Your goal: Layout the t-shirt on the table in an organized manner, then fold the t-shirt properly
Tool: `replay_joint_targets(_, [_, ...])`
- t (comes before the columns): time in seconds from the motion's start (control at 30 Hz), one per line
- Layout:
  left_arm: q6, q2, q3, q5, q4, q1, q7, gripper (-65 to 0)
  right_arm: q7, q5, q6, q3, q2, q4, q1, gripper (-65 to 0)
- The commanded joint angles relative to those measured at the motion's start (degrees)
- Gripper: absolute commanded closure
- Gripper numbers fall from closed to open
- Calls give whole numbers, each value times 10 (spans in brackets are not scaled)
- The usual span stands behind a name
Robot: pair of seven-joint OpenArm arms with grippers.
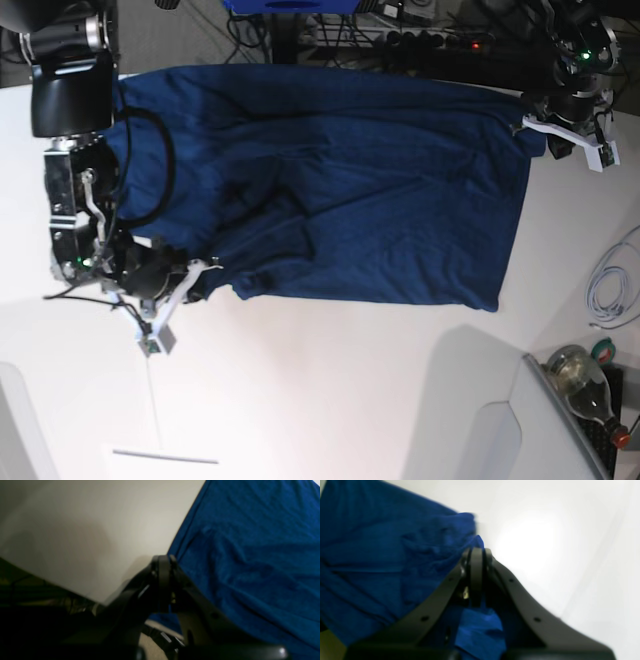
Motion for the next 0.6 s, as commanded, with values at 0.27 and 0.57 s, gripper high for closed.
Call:
replay_joint_targets(0.27, [-2, -7, -5, -4, 6, 5, -10, 0, -5, 10, 0, 40, 21, 65, 18, -8])
replay_joint_targets(0.57, [-2, -7, -4, -4, 7, 5, -10, 0, -64, 11, 4, 32, -8, 244, -10, -8])
